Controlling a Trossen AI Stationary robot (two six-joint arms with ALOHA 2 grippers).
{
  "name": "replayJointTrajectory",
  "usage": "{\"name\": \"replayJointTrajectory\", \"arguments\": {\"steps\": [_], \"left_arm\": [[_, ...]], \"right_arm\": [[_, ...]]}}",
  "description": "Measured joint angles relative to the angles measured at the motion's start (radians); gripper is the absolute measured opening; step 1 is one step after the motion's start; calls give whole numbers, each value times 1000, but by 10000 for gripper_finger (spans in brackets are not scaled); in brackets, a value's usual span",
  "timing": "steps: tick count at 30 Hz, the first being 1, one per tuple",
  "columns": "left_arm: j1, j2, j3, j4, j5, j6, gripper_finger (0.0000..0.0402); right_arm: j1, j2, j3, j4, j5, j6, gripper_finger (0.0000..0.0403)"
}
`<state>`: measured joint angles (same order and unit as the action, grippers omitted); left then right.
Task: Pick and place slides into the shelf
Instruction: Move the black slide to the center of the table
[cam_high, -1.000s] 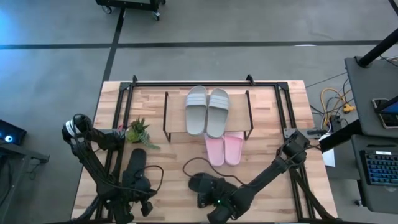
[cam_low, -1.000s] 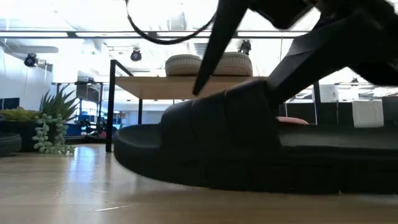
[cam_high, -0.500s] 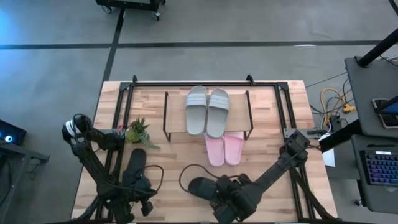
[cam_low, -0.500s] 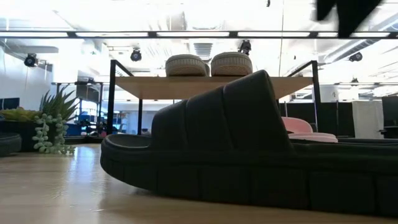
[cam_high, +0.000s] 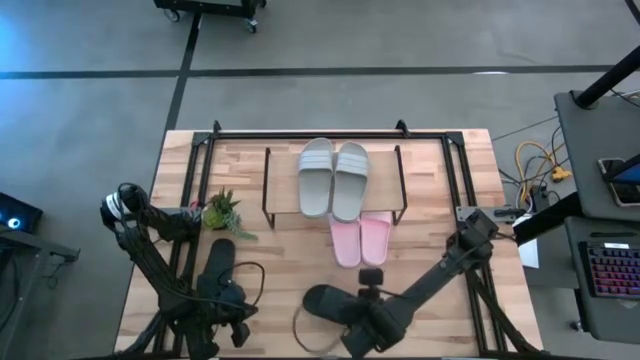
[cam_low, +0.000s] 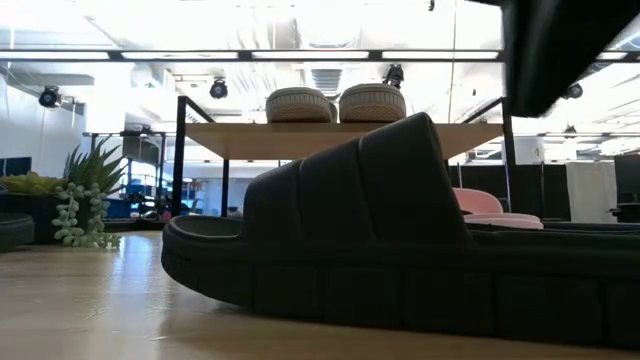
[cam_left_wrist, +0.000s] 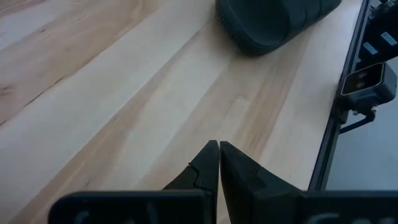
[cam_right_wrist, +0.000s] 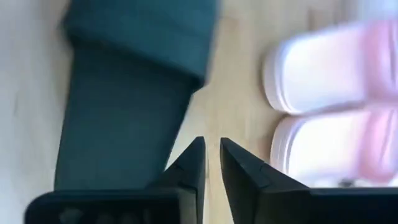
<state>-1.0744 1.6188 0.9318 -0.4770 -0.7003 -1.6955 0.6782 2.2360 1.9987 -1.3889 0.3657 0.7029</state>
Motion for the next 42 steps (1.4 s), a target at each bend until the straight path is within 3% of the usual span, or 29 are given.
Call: {"name": "replayJointTrajectory", "arguments": {"steps": [6, 13, 21, 25, 32, 42], "left_arm": [[3, 0, -8, -4, -10, 0, 0], [15, 0, -22, -4, -9, -2, 0], [30, 0, -29, -3, -7, -29, 0], [32, 0, -30, -2, 10, -52, 0], [35, 0, -38, -2, 11, -55, 0], [35, 0, -40, -2, 14, -79, 0]], "right_arm": [[42, 0, 2, 73, 12, -319, 113], [57, -2, -31, 151, 165, -470, 202], [57, -2, -153, 340, 205, -638, 239], [56, -2, -167, 381, 272, -653, 237], [30, -2, -198, 441, 230, -661, 204], [-5, -2, -214, 508, 239, -718, 83]]}}
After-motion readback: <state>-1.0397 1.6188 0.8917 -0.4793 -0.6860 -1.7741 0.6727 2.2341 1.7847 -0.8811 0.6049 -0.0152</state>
